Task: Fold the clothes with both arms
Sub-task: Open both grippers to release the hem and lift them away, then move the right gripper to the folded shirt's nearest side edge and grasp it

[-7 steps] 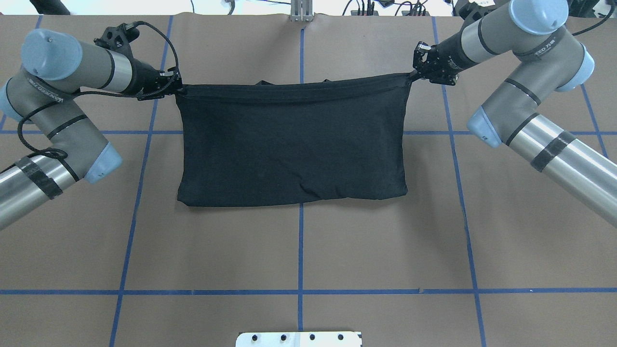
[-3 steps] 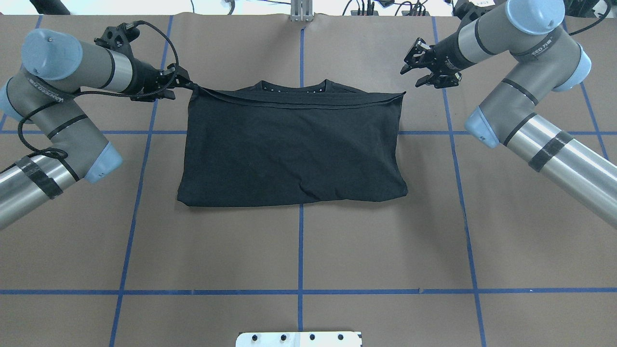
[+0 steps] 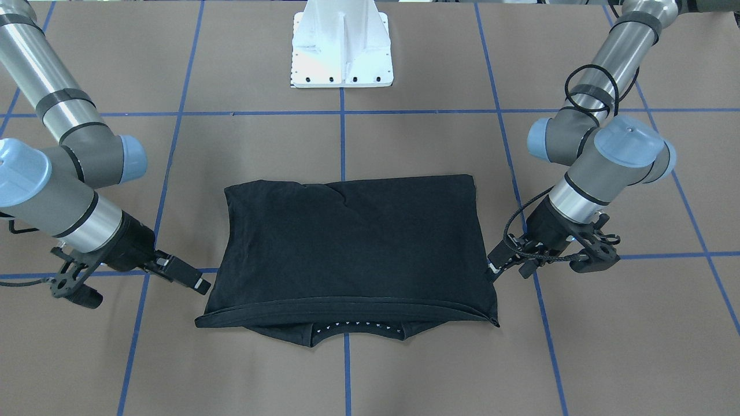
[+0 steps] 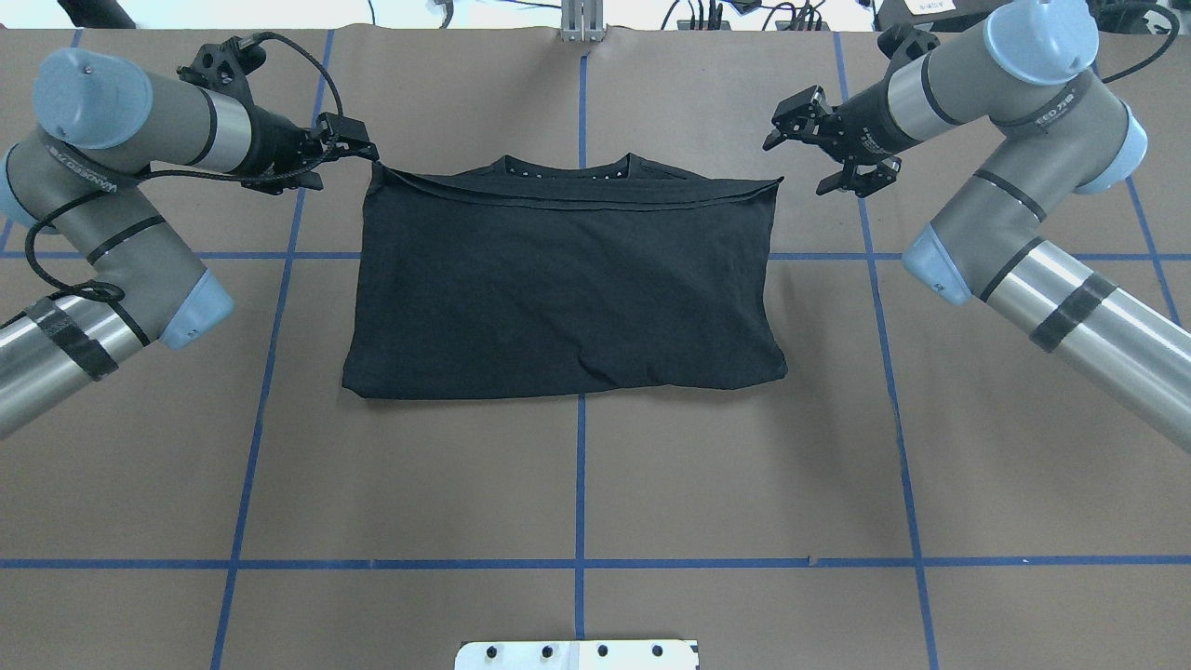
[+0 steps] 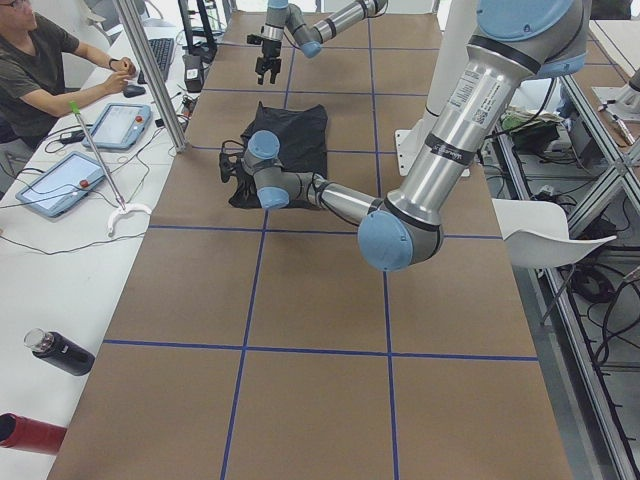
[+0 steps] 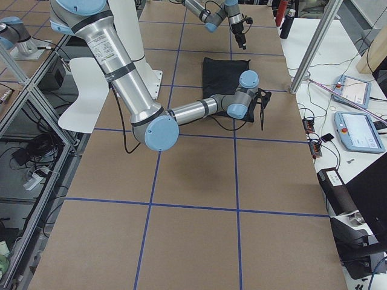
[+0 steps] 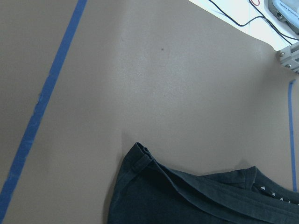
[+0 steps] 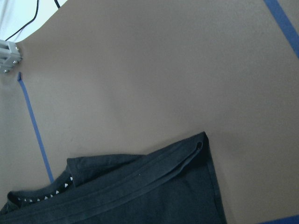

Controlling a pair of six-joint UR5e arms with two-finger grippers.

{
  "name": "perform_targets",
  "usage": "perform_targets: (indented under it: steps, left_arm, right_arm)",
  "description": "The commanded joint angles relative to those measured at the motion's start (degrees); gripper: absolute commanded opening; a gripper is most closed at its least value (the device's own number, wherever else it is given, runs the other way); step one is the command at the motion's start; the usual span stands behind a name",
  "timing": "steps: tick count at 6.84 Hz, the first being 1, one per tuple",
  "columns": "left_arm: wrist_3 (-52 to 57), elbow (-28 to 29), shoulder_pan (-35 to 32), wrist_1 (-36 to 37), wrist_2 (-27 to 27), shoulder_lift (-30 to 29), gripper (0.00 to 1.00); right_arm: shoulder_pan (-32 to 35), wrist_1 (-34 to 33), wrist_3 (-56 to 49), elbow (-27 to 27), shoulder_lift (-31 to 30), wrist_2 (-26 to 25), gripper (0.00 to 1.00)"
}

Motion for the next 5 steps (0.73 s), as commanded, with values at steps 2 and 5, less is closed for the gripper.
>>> perform_targets:
  steps: [2, 5]
  left_arm:
    - [-0.57, -7.73, -0.67, 2.43, -0.01, 0.67, 1.00]
    - [-0.48, -10.14, -0.59, 4.38, 0.17, 1.37, 1.00]
  right_arm:
    - [-5.54, -0.16, 0.34, 12.15, -12.13, 2.38, 1.00]
    - [-13.45, 0.11, -0.45, 12.98, -14.72, 4.23, 1.00]
